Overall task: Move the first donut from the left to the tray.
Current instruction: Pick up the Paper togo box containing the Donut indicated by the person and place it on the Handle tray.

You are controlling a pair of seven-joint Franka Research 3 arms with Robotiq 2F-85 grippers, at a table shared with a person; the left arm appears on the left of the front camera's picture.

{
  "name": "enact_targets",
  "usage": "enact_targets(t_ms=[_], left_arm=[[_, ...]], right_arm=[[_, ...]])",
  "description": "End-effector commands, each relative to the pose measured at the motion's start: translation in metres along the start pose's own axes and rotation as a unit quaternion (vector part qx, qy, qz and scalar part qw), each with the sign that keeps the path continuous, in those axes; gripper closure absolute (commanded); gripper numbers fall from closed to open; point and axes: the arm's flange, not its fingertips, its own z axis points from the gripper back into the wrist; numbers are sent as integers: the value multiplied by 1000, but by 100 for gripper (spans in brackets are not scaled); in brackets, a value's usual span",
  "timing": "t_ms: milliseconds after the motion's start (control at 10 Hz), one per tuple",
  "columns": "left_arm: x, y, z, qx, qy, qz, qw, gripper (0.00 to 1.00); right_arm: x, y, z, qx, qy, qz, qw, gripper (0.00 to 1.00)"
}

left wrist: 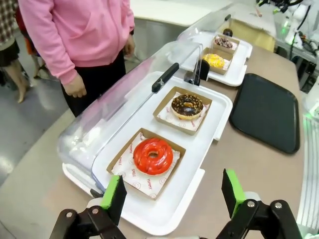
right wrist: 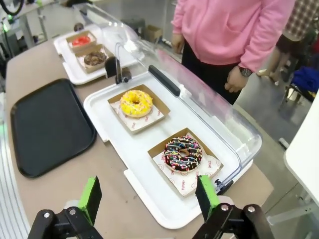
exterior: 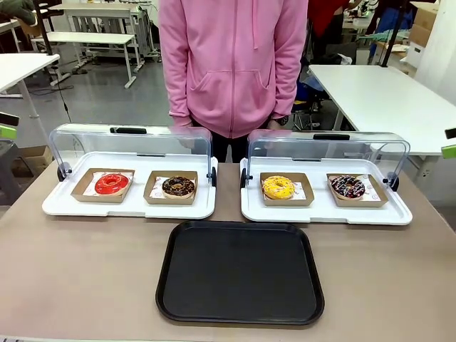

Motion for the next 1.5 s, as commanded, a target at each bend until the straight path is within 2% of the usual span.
enact_targets(t_ms=[0, 200, 300, 500, 1000, 1100, 1400], left_arm=[[9, -5, -4, -7, -6, -9, 1000, 0], [4, 6, 7, -7, 6, -3, 1000, 0], [3, 11, 10, -21, 2, -4, 1000, 0], [1, 16, 22, -37, -24, -13, 999, 0], [3, 9, 36, -40, -50, -23, 998, 0], [2, 11, 34, -37, -25, -4, 999, 0], [2, 11, 34, -37, -25, -4, 999, 0]], right_arm=[[3, -1, 6, -3, -1, -1, 1000, 0], [0, 0, 2, -3, 5, -4, 1000, 0], [1, -13, 11, 16, -10, -5, 1000, 0], [-1, -23, 27, 27, -37, -12, 999, 0], [1, -24, 37, 48, -36, -21, 998, 0], [-1, -19, 36, 35, -30, -25, 999, 0], [-1, -19, 36, 35, -30, -25, 999, 0]])
